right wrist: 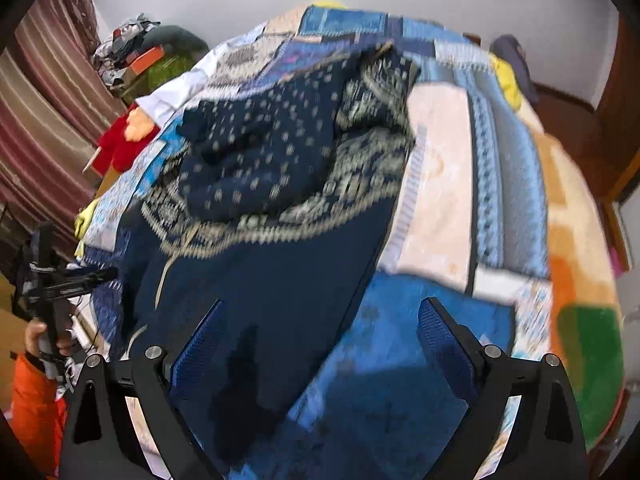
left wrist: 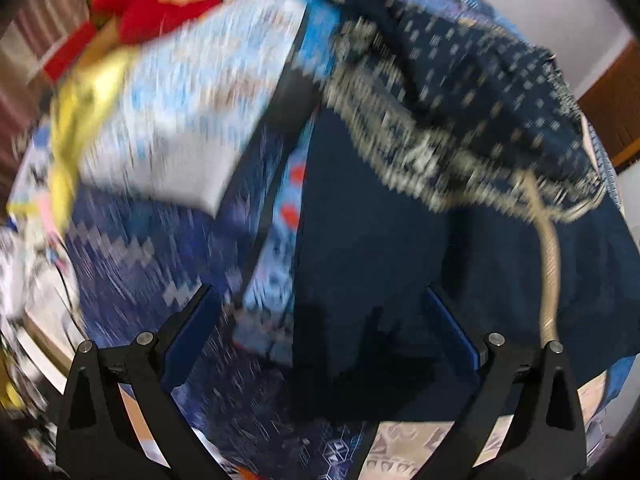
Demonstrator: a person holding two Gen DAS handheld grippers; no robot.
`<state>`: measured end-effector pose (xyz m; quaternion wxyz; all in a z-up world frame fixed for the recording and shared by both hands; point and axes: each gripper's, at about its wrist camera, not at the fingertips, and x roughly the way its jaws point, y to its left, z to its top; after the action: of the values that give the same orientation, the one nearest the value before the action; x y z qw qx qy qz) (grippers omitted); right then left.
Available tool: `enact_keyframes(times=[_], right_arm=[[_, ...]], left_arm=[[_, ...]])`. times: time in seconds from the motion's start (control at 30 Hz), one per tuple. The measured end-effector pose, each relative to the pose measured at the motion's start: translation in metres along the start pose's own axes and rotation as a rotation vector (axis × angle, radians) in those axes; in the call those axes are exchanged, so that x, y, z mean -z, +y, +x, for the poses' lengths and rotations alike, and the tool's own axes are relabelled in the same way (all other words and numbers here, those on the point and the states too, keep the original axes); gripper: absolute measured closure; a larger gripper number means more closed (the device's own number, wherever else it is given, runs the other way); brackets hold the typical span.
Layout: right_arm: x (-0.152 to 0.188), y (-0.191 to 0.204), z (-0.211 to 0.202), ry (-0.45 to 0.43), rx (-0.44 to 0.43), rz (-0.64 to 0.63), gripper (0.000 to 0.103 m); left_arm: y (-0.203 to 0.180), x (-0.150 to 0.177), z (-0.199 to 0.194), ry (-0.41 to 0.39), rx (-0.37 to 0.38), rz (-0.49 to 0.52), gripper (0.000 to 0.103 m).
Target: Fold large clothes
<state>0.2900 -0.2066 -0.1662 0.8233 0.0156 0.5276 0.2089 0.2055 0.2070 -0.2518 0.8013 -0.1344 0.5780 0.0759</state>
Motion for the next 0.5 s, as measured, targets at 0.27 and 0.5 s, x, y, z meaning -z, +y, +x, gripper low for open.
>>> enact_keyframes(times=[0.27, 0.5], right_arm=[[0.022, 0.013, 0.004, 0.015, -0.110, 0.001, 0.010], [0.019, 0.039, 0.018, 0.009, -0.127, -0.100, 0.055]], left_arm=[[0.005, 0.036, 0.051, 0.094, 0.066, -0.058, 0.012], [-0.015, 0.038, 0.044, 0.062, 0.116, -0.029, 0.043]])
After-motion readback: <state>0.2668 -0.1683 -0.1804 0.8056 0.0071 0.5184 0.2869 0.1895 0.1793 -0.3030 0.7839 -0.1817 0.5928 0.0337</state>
